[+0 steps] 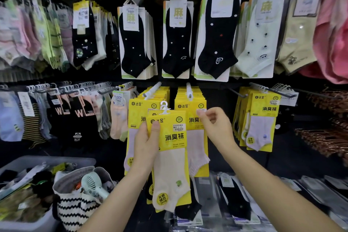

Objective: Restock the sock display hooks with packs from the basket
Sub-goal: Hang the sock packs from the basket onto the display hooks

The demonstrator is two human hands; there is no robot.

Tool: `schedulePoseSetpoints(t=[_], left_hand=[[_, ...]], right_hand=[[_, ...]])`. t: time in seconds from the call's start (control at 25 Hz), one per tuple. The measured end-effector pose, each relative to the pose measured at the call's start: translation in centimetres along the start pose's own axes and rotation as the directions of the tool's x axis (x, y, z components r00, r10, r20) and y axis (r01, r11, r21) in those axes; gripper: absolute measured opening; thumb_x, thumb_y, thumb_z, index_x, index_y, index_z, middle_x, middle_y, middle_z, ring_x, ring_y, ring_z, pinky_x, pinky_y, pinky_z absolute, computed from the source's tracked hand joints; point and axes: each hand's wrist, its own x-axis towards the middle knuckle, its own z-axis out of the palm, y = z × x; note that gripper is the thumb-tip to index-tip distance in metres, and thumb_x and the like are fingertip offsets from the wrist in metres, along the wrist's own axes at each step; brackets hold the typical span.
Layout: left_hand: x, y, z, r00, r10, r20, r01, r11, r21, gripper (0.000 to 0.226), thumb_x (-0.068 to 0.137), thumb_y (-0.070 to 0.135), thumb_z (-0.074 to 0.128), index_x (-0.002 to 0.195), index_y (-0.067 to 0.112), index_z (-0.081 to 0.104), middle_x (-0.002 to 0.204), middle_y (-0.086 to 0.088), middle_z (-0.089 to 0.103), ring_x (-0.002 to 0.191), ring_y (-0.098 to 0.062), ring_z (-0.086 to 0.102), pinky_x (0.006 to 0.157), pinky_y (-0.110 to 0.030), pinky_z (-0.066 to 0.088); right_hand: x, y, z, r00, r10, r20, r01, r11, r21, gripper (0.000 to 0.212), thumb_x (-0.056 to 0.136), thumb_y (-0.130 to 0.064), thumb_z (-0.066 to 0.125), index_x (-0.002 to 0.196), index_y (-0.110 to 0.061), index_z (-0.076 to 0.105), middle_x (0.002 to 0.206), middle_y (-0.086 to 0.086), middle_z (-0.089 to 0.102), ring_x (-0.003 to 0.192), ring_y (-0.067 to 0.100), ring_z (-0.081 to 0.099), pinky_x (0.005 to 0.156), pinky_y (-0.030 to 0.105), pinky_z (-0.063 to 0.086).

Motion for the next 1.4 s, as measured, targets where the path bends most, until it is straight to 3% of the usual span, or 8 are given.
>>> schedulePoseSetpoints(t=[0.24,0.48,0.6,0.72,0.84,0.92,1.12,1.4], left_hand=[[-0.9,0.1,5.9,0.997,-0.010,0.076,0.012,1.000,-0.019,0.004,0.090,0.025,0.058,0.089,0.028,0.060,0.090,0.012,0.068,0.081,0.002,0.065,0.065,-0.014,0.052],[-1.0,-0.8,8.6,0.992,-0.082,0.094,0.082,0.997,0.001,0.013,0.097,0.028,0.046,0.090,0.029,0.057,0.100,0.003,0.067,0.098,-0.019,0.063,0.090,-0.048,0.051],[-1.0,-0.7,9.2,0.990,-0.081,0.115,0.081,0.997,0.001,0.014,0.097,0.029,0.046,0.090,0.030,0.057,0.101,0.000,0.067,0.099,-0.021,0.063,0.090,-0.050,0.051],[-0.8,-0.4,9.8,0.986,-0.081,0.148,0.082,0.997,-0.002,0.014,0.097,0.029,0.045,0.093,0.027,0.058,0.104,-0.006,0.067,0.100,-0.025,0.063,0.090,-0.051,0.051],[-0.7,-0.2,10.0,0.984,-0.073,0.163,0.074,0.997,0.002,0.014,0.097,0.029,0.044,0.094,0.027,0.058,0.106,-0.005,0.067,0.100,-0.025,0.063,0.089,-0.051,0.051],[-0.5,-0.2,10.0,0.984,-0.071,0.164,0.071,0.997,0.009,0.013,0.097,0.028,0.045,0.093,0.027,0.057,0.105,-0.005,0.067,0.099,-0.023,0.064,0.088,-0.049,0.052],[-0.3,-0.5,10.8,0.983,-0.063,0.171,0.059,0.998,0.027,0.015,0.097,0.030,0.045,0.087,0.029,0.056,0.097,-0.001,0.068,0.091,-0.020,0.064,0.080,-0.040,0.054],[-0.5,-0.2,13.8,0.974,-0.076,0.214,0.074,0.997,0.019,0.016,0.098,0.026,0.045,0.086,0.022,0.056,0.088,0.004,0.066,0.081,-0.011,0.063,0.069,-0.026,0.052]], right_hand=[[-1.4,-0.9,-3.0,0.997,-0.001,0.077,-0.005,0.996,0.088,0.015,0.081,-0.031,0.071,0.078,-0.023,0.058,0.074,-0.004,0.069,0.073,0.012,0.066,0.067,0.027,0.053],[0.1,1.9,-8.9,0.983,0.141,-0.115,-0.118,0.975,0.186,0.022,0.090,-0.023,0.060,0.106,-0.007,0.057,0.074,-0.005,0.064,0.068,0.003,0.060,0.063,0.023,0.049],[1.7,2.6,-11.3,0.952,0.224,-0.211,-0.164,0.949,0.268,0.031,0.091,-0.023,0.059,0.114,-0.003,0.055,0.075,-0.003,0.063,0.071,0.008,0.062,0.068,0.030,0.052],[3.0,2.8,-12.1,0.950,0.247,-0.192,-0.201,0.952,0.231,0.032,0.092,-0.027,0.058,0.118,-0.008,0.054,0.083,0.000,0.067,0.075,0.007,0.062,0.062,0.017,0.051],[4.2,3.2,-12.2,0.944,0.267,-0.192,-0.237,0.958,0.162,0.040,0.091,-0.029,0.059,0.123,-0.006,0.053,0.102,0.011,0.069,0.096,0.022,0.064,0.087,0.042,0.053],[4.7,3.5,-12.2,0.946,0.274,-0.173,-0.251,0.957,0.142,0.027,0.090,-0.028,0.059,0.111,-0.011,0.059,0.098,0.011,0.070,0.094,0.027,0.067,0.086,0.051,0.053],[5.3,3.9,-11.1,0.958,0.244,-0.152,-0.235,0.969,0.073,0.015,0.090,-0.025,0.058,0.099,-0.012,0.060,0.084,0.004,0.069,0.074,0.018,0.065,0.068,0.036,0.054],[5.0,4.2,-11.1,0.954,0.157,-0.257,-0.168,0.986,-0.020,0.023,0.090,-0.027,0.059,0.107,-0.013,0.059,0.094,0.000,0.061,0.089,0.015,0.056,0.074,0.025,0.041]])
